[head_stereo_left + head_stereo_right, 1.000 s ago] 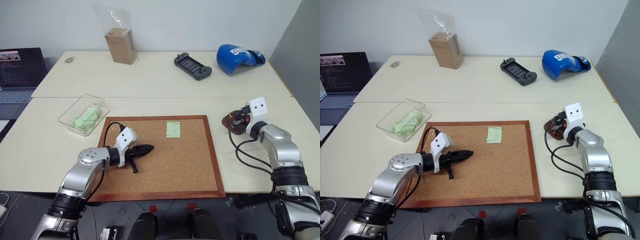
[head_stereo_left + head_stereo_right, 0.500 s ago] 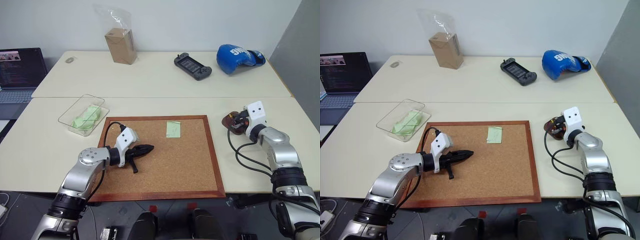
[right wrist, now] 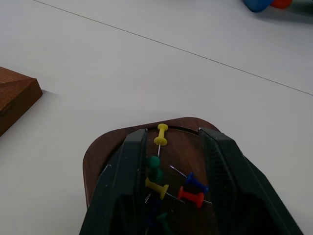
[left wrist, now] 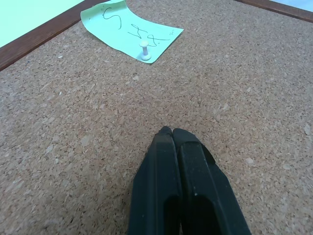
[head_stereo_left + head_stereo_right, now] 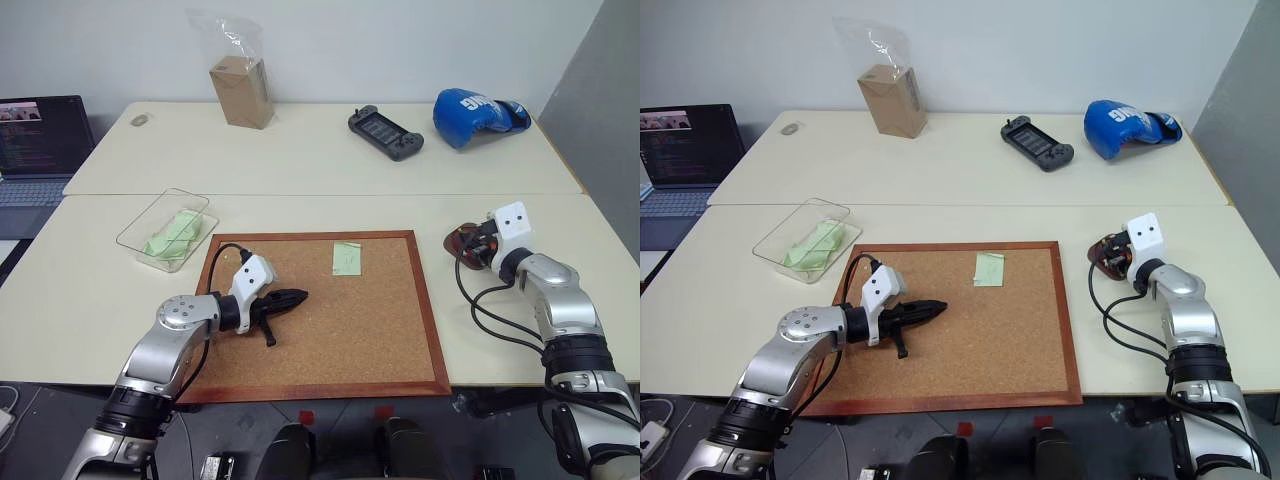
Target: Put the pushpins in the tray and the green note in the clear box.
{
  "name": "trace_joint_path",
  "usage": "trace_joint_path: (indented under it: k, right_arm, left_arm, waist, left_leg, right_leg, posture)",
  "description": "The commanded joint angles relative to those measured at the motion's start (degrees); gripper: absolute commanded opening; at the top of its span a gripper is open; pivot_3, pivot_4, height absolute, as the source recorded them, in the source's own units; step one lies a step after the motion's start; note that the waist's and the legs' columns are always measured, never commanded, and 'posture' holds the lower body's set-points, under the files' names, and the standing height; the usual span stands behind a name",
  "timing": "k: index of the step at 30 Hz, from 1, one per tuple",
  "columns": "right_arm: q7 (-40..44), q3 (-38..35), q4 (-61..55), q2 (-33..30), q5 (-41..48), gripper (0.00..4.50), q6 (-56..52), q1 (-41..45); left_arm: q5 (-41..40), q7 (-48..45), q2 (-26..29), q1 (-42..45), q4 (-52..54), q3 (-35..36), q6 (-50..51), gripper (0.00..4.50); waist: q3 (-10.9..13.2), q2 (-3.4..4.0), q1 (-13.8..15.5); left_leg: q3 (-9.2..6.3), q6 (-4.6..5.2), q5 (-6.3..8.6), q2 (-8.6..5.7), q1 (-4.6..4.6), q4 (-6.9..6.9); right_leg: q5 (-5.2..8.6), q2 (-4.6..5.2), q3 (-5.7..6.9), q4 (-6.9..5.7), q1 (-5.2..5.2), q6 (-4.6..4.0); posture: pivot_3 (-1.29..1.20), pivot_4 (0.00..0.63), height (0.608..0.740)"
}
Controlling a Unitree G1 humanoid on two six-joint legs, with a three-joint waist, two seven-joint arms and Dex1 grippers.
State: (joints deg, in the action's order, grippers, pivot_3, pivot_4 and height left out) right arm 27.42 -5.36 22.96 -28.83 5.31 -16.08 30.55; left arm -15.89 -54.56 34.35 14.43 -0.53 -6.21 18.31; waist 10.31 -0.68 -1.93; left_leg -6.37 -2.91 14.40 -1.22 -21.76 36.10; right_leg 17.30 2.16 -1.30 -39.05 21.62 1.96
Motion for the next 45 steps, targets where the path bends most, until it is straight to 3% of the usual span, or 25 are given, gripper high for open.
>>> trace_joint_path:
  k: [1,5,13,19,27,32,38,45]
  right_arm:
    - [0.1,-0.9,-2.3,-0.8,0.3,1.78,1.0,1.0]
    - [0.9,-2.7,-4.2,-0.6,3.1,1.78,-1.7,1.3]
    - [-2.9,-13.7,-4.5,1.1,15.5,1.78,-19.0,5.1]
    - [-2.7,-13.6,-6.7,0.4,16.2,1.78,-21.0,4.5]
    - [12.3,1.4,-23.8,-1.2,13.2,1.78,-9.6,-1.6]
    - [18.4,9.7,-29.9,2.7,14.5,1.78,-7.6,-3.1]
    - [20.0,18.9,-21.3,10.3,8.8,1.78,0.1,0.2]
    - [19.6,22.0,-5.5,16.7,3.4,1.78,8.8,5.9]
  left_arm:
    - [1.6,-0.1,0.2,-0.5,-1.7,-1.2,0.8,0.0]
    - [1.6,-0.1,0.1,-0.5,-1.9,-1.2,0.6,0.0]
    - [0.8,0.1,-0.4,-0.6,-1.8,-0.8,1.5,0.0]
    - [1.1,0.0,-0.5,-0.4,-2.1,-0.9,1.3,0.0]
    - [1.2,-0.2,-0.4,-0.4,-2.1,-0.8,1.4,0.0]
    - [1.1,-0.2,-0.5,-0.3,-2.0,-0.8,1.7,0.0]
    - [1.0,0.2,-0.2,-1.1,-1.1,-0.4,1.9,0.0]
    - [0.7,0.7,0.4,-2.5,1.0,0.3,2.7,0.0]
  waist:
    - [0.0,0.0,0.0]
    - [0.0,0.0,0.0]
    - [0.0,0.01,0.0]
    - [0.0,0.03,0.0]
    - [0.0,0.07,0.0]
    - [0.0,0.06,0.0]
    - [0.0,0.06,0.0]
    - [0.0,0.05,-0.1]
  left_leg:
    - [0.0,0.0,0.0,0.0,0.0,0.0]
    - [0.0,0.0,0.0,0.0,0.0,0.0]
    - [-0.02,0.0,0.0,0.02,0.0,0.01]
    - [-0.02,0.01,0.0,0.01,0.0,0.01]
    - [-0.02,0.01,0.0,0.01,0.01,0.01]
    - [-0.11,0.02,-0.01,0.04,0.01,0.03]
    - [-0.17,0.01,-0.01,0.04,0.02,0.04]
    - [-0.18,0.0,-0.02,0.03,0.02,0.02]
  right_leg:
    - [0.0,0.0,0.0,0.0,0.0,0.0]
    - [0.0,0.0,0.0,0.0,0.0,0.0]
    - [0.0,0.01,0.0,0.0,-0.02,0.0]
    - [0.0,0.01,0.0,0.0,-0.03,0.0]
    - [0.0,0.0,0.02,0.0,-0.02,0.01]
    - [-0.01,-0.01,0.09,0.0,-0.07,0.03]
    - [-0.01,-0.01,0.15,0.01,-0.07,0.03]
    - [-0.01,-0.02,0.16,0.0,-0.02,0.02]
  posture:
    - [0.0,0.15,0.74]
    - [0.0,0.15,0.74]
    - [0.0,0.15,0.74]
    - [0.0,0.15,0.74]
    - [0.0,0.15,0.74]
    - [0.0,0.15,0.74]
    - [0.0,0.15,0.74]
    - [0.0,0.15,0.74]
